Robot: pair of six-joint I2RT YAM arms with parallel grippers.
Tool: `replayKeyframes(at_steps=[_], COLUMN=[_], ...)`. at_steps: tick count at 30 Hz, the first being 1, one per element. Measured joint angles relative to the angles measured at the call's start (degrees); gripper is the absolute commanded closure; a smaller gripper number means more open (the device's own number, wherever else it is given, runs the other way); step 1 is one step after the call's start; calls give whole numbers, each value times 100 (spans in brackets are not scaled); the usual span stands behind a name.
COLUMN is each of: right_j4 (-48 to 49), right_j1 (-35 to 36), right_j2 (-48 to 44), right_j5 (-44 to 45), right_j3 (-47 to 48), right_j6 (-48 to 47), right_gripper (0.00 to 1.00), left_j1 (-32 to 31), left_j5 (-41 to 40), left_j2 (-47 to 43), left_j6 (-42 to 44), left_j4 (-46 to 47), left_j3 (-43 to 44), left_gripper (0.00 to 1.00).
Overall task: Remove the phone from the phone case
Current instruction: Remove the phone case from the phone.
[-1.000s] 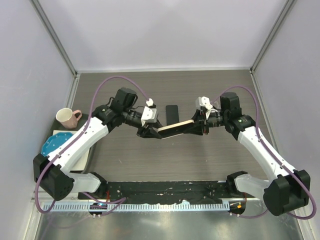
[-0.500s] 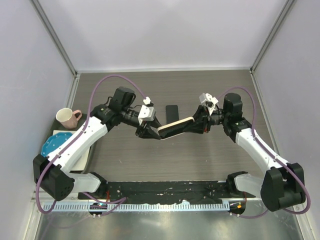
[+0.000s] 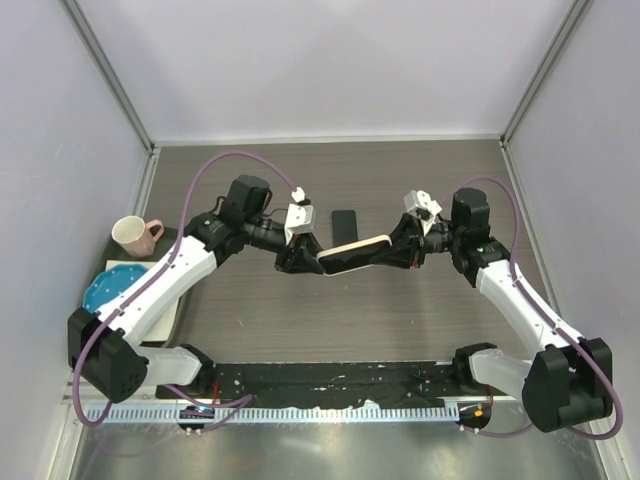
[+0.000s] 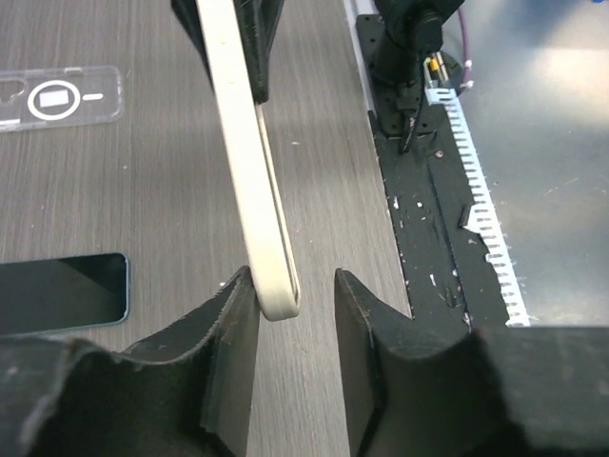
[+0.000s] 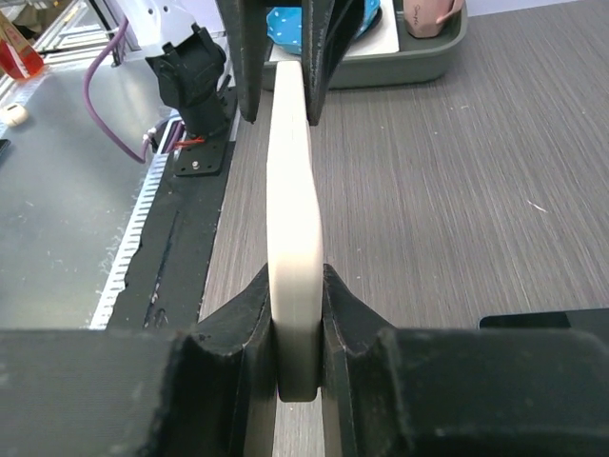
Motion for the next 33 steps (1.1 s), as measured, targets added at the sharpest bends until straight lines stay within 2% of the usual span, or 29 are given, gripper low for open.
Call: replayKeyframes(at_steps=[4, 7, 12, 19, 22, 25, 26, 28, 33], right_j4=[-479, -767, -994, -1255, -1305, -1362, -1388, -1427, -1572], right_j1=[9, 70, 190, 313, 334, 356, 365, 374, 367], right_j2=[-11, -13, -17, -17, -17, -20, -22, -22, -24], right_j5=[68, 201, 507, 778, 839, 866, 863, 852, 916], right_j3=[39, 109, 122, 129, 129, 129, 129, 131, 131], right_j6=[-431, -713, -975, -1250, -1294, -1309, -1311, -1309, -1309], right_gripper=[99, 99, 99, 99, 99, 99, 99, 99, 99], left_j1=[0, 0, -4, -22, -42, -85, -98, -131, -205], left_j5=[-234, -326, -372, -431, -437, -487, -520, -590, -754], left_j2=[7, 48, 173, 313, 374, 444, 476, 533, 621], left_j6=[-245, -387, -549, -697, -702, -688, -688, -673, -562], left_j4=[129, 131, 129, 149, 166, 179, 190, 203, 170], left_j3=[-66, -68, -68, -68, -68, -68, -68, -66, -26], left_gripper=[68, 57, 60, 57, 62, 77, 88, 100, 100])
